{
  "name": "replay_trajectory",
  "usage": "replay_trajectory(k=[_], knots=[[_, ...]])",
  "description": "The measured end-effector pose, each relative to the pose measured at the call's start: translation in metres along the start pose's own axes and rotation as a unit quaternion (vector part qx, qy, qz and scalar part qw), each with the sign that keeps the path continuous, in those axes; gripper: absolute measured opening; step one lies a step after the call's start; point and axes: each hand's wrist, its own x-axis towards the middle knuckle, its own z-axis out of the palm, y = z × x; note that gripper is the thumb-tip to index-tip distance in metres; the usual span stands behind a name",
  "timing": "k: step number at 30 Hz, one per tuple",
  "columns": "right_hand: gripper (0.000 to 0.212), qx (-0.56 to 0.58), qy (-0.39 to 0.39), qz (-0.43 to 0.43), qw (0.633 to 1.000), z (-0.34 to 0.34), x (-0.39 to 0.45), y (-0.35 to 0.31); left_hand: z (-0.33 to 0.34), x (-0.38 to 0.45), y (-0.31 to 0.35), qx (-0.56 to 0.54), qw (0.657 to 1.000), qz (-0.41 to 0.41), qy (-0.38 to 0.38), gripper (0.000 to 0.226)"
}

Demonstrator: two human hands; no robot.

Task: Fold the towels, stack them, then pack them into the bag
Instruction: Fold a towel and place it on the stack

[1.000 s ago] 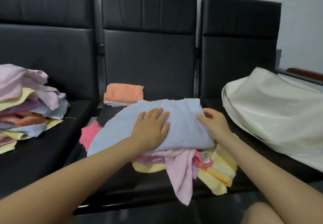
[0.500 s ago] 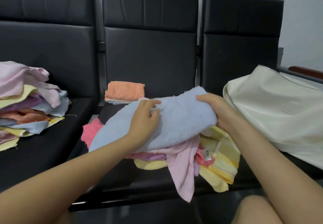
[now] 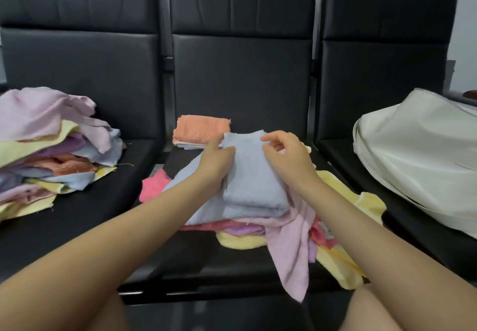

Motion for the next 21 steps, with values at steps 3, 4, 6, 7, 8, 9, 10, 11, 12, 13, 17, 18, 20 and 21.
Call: replay_trajectory(k=[3, 4, 6, 7, 8, 9, 10, 11, 12, 13, 17, 18, 20, 21], knots=[[0.035, -0.056, -0.030, 0.014, 0.998, 0.005, 0.000, 0.004, -0.009, 0.003, 0.002, 0.047, 0.997, 0.043, 0.039, 0.041], [0.043, -0.076, -0.049, 0.018, 0.996, 0.008, -0.001, 0.005, -0.013, 0.003, 0.000, 0.069, 0.995, 0.053, 0.047, 0.044], [0.053, -0.130, -0.082, 0.006, 0.988, 0.015, -0.004, 0.007, -0.022, 0.006, -0.006, 0.133, 0.987, 0.068, 0.064, 0.052], [0.056, -0.153, -0.092, -0.002, 0.984, 0.019, -0.005, 0.009, -0.027, 0.008, -0.010, 0.174, 0.979, 0.079, 0.067, 0.054], [0.059, -0.163, -0.096, -0.007, 0.982, 0.022, -0.006, 0.009, -0.030, 0.008, -0.013, 0.213, 0.969, 0.101, 0.068, 0.053], [0.061, -0.165, -0.096, -0.009, 0.982, 0.024, -0.006, 0.009, -0.033, 0.008, -0.016, 0.248, 0.958, 0.128, 0.065, 0.052], [0.063, -0.163, -0.094, -0.007, 0.982, 0.024, -0.006, 0.007, -0.035, 0.006, -0.018, 0.284, 0.944, 0.158, 0.058, 0.051], [0.065, -0.158, -0.090, -0.007, 0.983, 0.024, -0.007, 0.005, -0.037, 0.006, -0.022, 0.329, 0.925, 0.185, 0.044, 0.051], [0.065, -0.149, -0.085, -0.009, 0.985, 0.024, -0.007, 0.004, -0.037, 0.005, -0.026, 0.385, 0.901, 0.200, 0.022, 0.051], [0.064, -0.136, -0.080, -0.005, 0.987, 0.023, -0.007, 0.003, -0.037, 0.005, -0.030, 0.437, 0.878, 0.195, -0.006, 0.051], [0.060, -0.084, -0.097, 0.102, 0.986, 0.022, -0.004, -0.002, -0.036, 0.004, -0.041, 0.482, 0.864, 0.136, -0.061, 0.048], [0.056, -0.094, -0.115, 0.128, 0.981, 0.023, -0.003, -0.004, -0.035, 0.003, -0.041, 0.481, 0.863, 0.140, -0.059, 0.048], [0.046, -0.074, -0.147, 0.159, 0.974, 0.022, -0.003, -0.007, -0.035, 0.002, -0.041, 0.486, 0.859, 0.148, -0.058, 0.048], [0.040, -0.034, -0.161, 0.177, 0.970, 0.022, -0.001, -0.009, -0.036, 0.003, -0.041, 0.481, 0.862, 0.149, -0.059, 0.048]])
